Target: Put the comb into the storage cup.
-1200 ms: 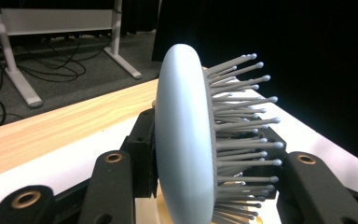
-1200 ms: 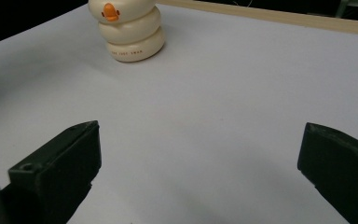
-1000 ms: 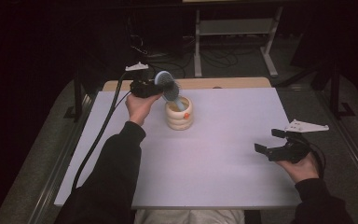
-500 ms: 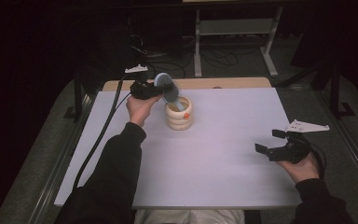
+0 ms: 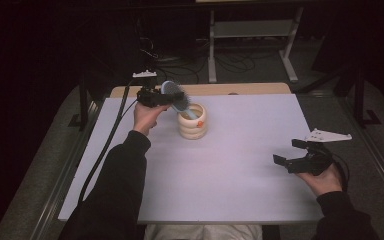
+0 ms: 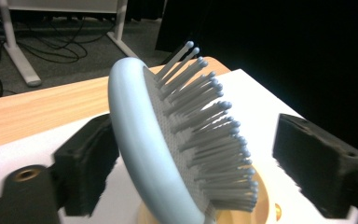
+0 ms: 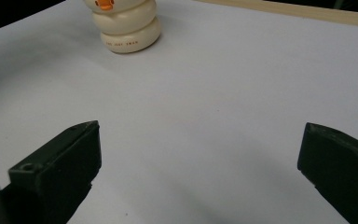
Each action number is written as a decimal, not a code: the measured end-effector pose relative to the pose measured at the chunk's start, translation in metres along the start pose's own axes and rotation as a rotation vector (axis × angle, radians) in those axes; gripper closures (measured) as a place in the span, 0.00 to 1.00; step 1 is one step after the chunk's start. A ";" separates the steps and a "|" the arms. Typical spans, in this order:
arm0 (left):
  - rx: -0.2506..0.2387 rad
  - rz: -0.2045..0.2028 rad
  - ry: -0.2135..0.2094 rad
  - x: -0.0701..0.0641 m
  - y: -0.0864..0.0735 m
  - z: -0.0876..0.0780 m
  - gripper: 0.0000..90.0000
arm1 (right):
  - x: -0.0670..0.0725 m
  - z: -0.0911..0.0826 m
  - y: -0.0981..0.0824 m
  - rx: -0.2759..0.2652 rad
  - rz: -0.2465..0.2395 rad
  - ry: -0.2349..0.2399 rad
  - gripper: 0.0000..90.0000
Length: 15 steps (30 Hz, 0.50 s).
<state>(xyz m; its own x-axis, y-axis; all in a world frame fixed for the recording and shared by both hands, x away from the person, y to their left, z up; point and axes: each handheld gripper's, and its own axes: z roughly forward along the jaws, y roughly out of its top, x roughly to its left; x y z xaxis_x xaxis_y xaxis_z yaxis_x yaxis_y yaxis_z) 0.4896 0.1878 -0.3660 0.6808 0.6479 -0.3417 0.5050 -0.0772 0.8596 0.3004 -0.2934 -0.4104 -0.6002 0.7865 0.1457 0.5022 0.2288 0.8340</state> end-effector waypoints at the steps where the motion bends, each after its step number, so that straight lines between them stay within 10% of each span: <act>1: 0.001 0.012 0.008 0.000 0.000 -0.001 0.13 | 0.000 0.000 0.000 0.000 -0.001 -0.001 0.00; 15: -0.023 0.059 -0.013 0.002 0.006 -0.027 0.00 | 0.002 0.001 0.000 0.013 -0.015 -0.009 0.00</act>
<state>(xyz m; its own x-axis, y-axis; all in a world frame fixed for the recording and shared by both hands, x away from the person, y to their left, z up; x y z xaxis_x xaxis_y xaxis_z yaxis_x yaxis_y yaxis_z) 0.4793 0.2094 -0.3512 0.7159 0.6325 -0.2956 0.4522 -0.0975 0.8866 0.2999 -0.2911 -0.4110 -0.6022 0.7879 0.1283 0.5014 0.2482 0.8289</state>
